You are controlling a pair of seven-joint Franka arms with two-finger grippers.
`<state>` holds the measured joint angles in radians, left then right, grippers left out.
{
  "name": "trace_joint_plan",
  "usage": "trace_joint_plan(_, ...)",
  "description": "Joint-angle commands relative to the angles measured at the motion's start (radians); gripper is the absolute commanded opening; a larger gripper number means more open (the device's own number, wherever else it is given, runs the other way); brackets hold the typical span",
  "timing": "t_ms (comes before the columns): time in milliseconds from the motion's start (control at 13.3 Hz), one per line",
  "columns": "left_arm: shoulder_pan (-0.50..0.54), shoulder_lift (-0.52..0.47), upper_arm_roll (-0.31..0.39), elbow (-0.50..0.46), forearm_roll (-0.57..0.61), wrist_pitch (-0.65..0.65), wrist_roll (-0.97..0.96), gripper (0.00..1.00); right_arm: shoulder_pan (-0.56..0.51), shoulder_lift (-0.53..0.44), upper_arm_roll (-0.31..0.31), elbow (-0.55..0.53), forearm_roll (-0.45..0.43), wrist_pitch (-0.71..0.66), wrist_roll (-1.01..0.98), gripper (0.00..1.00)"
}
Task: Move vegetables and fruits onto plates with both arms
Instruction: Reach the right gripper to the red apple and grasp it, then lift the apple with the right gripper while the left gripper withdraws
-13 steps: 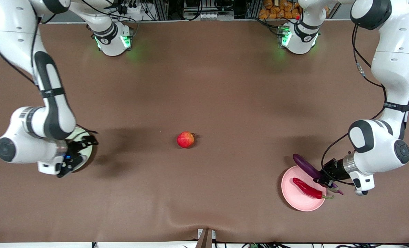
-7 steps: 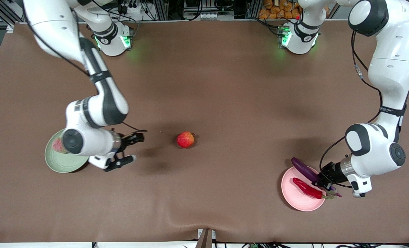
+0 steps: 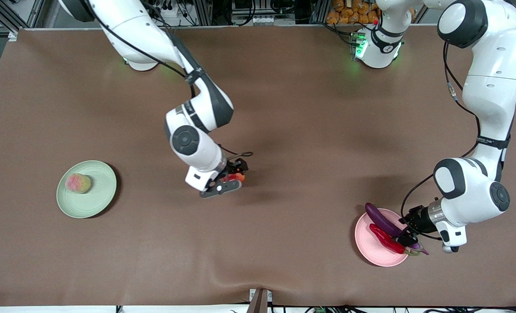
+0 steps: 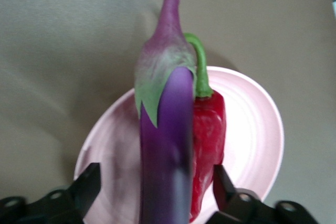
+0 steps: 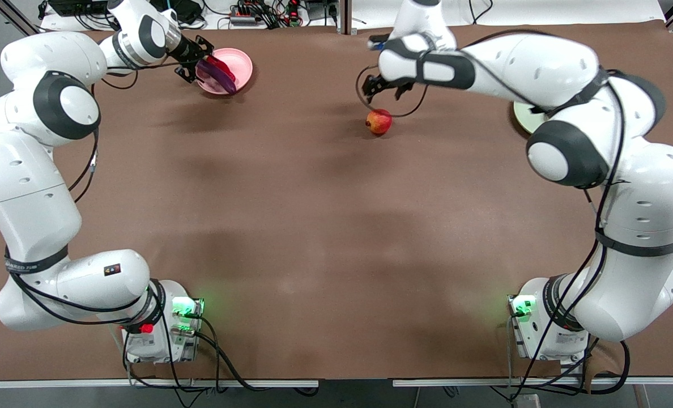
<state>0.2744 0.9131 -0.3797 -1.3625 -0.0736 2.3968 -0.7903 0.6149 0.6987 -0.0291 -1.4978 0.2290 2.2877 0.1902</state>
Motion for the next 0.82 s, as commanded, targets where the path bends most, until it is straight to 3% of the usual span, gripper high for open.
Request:
trace_joint_plan(0,-0.007,-0.045,-0.004,0.014,-0.015,-0.086,0.020,1.00,0.023,0.044,-0.017,0.022,-0.010,0.041,0.008,1.00)
trace_joint_plan(225,-0.009,-0.133,-0.007,0.014,-0.005,-0.200,0.026,1.00,0.026,0.054,-0.017,0.016,-0.114,0.041,0.009,1.00)
trace_joint_plan(450,0.003,-0.250,-0.045,-0.016,-0.002,-0.292,0.023,1.00,0.037,0.062,-0.017,0.010,-0.138,0.041,0.009,1.00)
trace_joint_plan(750,0.008,-0.413,-0.038,-0.018,0.003,-0.539,0.054,1.00,0.058,0.084,-0.017,0.007,-0.142,0.041,0.064,1.00)
